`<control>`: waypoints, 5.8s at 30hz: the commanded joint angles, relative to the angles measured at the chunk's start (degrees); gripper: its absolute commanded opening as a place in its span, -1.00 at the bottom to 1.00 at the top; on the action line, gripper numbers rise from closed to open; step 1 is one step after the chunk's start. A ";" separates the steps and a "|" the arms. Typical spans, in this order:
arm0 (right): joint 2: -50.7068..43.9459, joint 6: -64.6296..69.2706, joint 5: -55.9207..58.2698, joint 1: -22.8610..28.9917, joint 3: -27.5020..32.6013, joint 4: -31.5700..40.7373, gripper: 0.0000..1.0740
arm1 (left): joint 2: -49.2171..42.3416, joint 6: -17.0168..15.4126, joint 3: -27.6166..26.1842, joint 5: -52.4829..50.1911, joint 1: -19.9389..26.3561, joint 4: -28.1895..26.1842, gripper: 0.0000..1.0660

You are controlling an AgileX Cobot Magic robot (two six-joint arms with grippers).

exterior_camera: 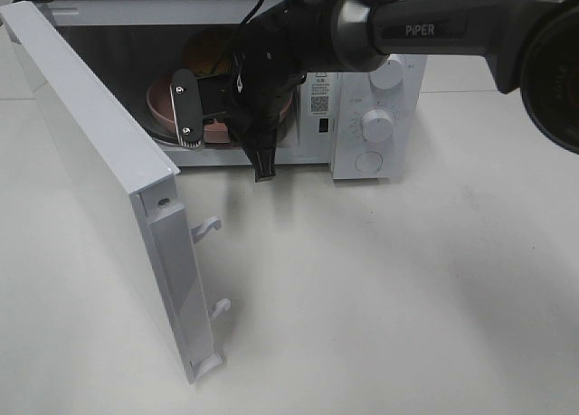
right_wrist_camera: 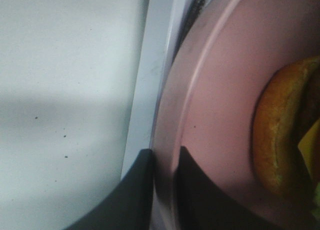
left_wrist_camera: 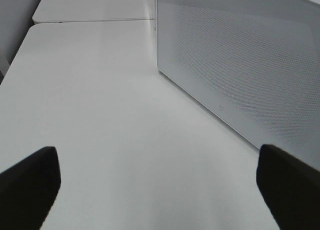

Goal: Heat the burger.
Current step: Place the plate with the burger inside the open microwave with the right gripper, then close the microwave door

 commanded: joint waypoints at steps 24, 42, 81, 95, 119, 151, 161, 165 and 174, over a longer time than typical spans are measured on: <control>-4.70 4.64 -0.52 0.17 4.01 -1.03 0.33 | -1.32 -0.23 0.23 -0.57 -0.23 -0.23 0.87; -16.33 5.33 -1.09 0.17 19.37 -1.03 0.41 | -1.32 -0.23 0.23 -0.57 -0.23 -0.23 0.87; -55.92 54.89 21.77 -6.76 45.26 5.04 0.42 | -1.32 -0.23 0.23 -0.57 -0.23 -0.23 0.87; -66.81 63.71 34.66 -21.60 47.78 4.07 0.42 | -1.32 -0.23 0.23 -0.57 -0.23 -0.23 0.87; -98.72 64.97 33.17 -22.52 67.15 3.32 0.42 | -1.32 -0.23 0.23 -0.57 -0.23 -0.23 0.87; -135.79 63.88 29.62 -37.36 77.46 8.02 0.42 | -0.97 -0.23 0.23 -0.57 -0.23 -0.23 0.87; -135.79 63.94 29.62 -37.36 77.46 7.96 0.41 | -0.97 -0.23 0.23 -0.57 -0.23 -0.23 0.87; -135.79 63.94 29.62 -37.36 77.46 7.96 0.41 | -0.97 -0.23 0.23 -0.57 -0.23 -0.23 0.87; -135.79 63.94 29.62 -37.36 77.46 7.96 0.41 | -0.97 -0.23 0.23 -0.57 -0.23 -0.23 0.87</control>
